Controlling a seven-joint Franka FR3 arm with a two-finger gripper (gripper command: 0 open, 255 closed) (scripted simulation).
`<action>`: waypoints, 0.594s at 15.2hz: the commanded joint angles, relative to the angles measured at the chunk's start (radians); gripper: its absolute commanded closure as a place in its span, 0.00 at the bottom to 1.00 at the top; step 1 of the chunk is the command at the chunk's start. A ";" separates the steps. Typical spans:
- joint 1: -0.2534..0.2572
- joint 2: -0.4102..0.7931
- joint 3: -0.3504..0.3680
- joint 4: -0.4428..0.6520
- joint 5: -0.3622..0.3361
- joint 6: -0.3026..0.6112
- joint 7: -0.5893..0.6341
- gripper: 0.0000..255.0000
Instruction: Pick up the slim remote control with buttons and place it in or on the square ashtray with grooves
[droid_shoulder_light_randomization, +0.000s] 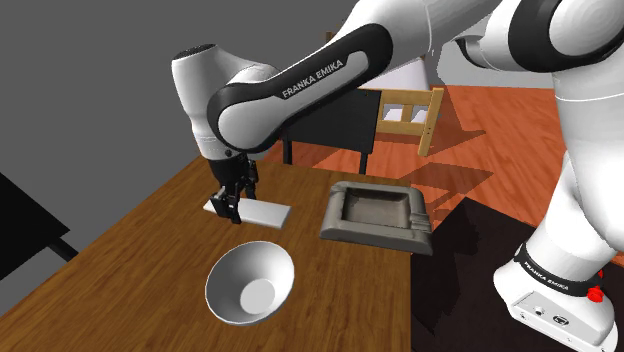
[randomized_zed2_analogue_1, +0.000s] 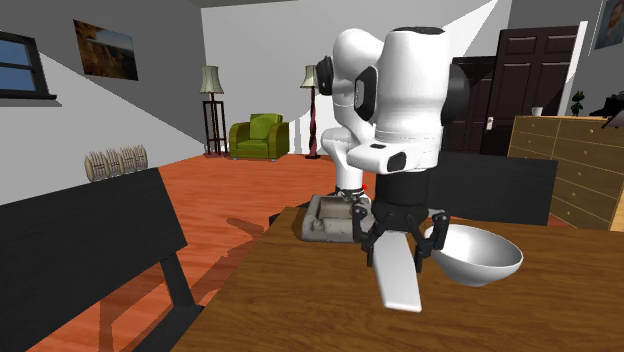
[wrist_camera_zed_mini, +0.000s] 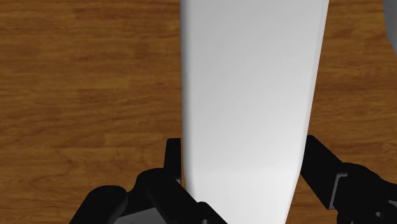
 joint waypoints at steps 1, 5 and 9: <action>0.000 -0.009 0.002 0.011 0.004 -0.020 -0.001 1.00; 0.001 -0.023 0.006 0.045 0.011 -0.066 -0.006 1.00; 0.002 -0.034 0.009 0.083 0.016 -0.114 -0.011 1.00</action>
